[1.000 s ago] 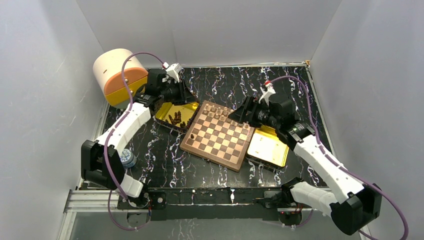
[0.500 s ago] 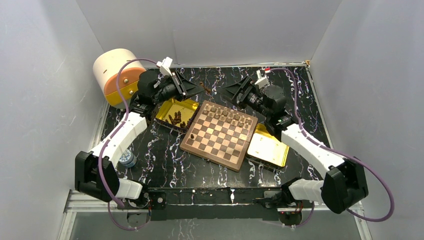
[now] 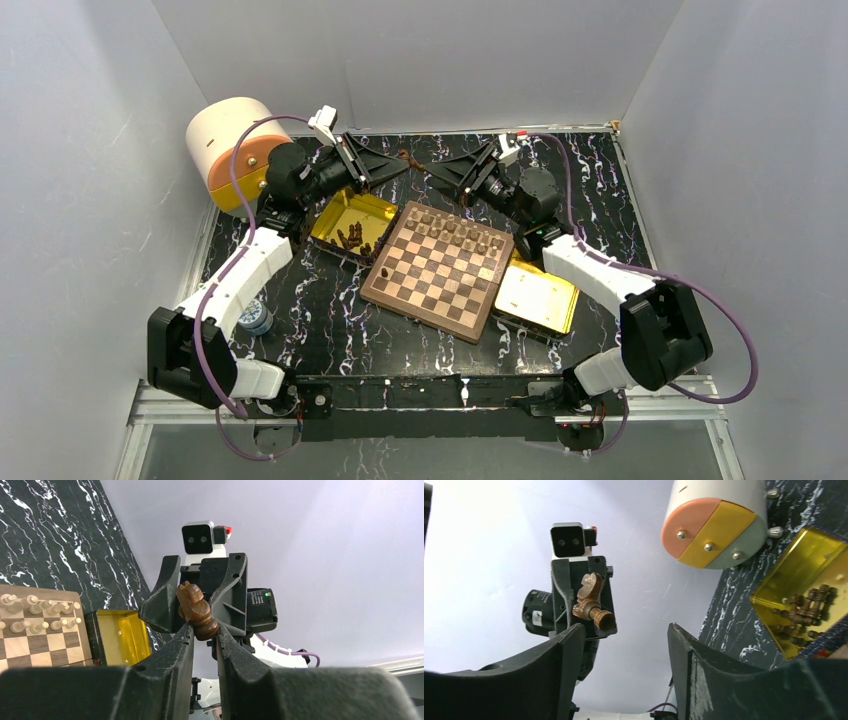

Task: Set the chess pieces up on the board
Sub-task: Place the chess piece on the chessboard.

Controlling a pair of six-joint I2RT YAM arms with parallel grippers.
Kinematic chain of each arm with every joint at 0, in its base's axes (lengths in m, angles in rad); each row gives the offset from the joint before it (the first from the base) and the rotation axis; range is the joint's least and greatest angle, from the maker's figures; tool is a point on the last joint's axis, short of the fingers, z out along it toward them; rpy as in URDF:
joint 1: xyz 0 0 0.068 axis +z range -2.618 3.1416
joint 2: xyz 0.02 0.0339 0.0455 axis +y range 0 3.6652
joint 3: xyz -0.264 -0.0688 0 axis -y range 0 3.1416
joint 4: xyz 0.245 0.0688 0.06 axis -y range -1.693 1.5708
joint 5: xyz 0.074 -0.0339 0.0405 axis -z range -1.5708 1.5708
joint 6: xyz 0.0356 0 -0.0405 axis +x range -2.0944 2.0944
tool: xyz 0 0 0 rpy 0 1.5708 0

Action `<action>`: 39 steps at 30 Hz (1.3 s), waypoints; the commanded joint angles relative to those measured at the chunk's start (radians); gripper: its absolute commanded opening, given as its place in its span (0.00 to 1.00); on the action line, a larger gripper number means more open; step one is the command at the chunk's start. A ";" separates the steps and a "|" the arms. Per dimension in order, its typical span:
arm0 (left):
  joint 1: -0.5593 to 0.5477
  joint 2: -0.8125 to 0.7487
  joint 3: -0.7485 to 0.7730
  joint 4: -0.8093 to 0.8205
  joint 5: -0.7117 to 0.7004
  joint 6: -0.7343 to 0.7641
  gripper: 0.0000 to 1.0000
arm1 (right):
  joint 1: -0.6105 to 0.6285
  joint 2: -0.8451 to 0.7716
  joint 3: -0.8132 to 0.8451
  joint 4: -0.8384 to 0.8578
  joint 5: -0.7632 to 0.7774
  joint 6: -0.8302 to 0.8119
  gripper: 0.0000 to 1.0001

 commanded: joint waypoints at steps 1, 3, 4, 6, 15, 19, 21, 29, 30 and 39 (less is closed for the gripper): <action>-0.002 -0.047 -0.006 0.057 0.019 -0.020 0.09 | -0.003 0.014 0.063 0.163 -0.043 0.063 0.68; -0.002 -0.045 -0.010 0.062 0.020 -0.023 0.09 | -0.002 0.025 0.064 0.189 -0.056 0.082 0.66; -0.002 -0.043 -0.010 0.065 0.021 -0.025 0.09 | -0.002 0.029 0.064 0.201 -0.058 0.094 0.66; -0.002 -0.040 -0.011 0.070 0.024 -0.029 0.09 | 0.001 0.036 0.065 0.227 -0.064 0.109 0.66; -0.002 -0.045 -0.026 0.085 0.020 -0.041 0.08 | 0.019 0.047 0.082 0.246 -0.067 0.119 0.62; -0.002 -0.048 -0.030 0.087 0.018 -0.043 0.08 | 0.022 0.058 0.082 0.276 -0.066 0.135 0.59; -0.002 -0.047 -0.033 0.088 0.017 -0.044 0.08 | 0.024 0.065 0.088 0.286 -0.071 0.138 0.58; -0.002 -0.044 -0.046 0.092 0.015 -0.040 0.08 | 0.030 0.056 0.070 0.285 -0.057 0.133 0.42; -0.002 -0.044 -0.049 0.092 0.016 -0.040 0.08 | 0.030 0.053 0.065 0.285 -0.054 0.132 0.38; -0.002 -0.053 -0.027 -0.039 0.004 0.067 0.07 | 0.029 -0.017 0.014 0.118 -0.001 0.015 0.11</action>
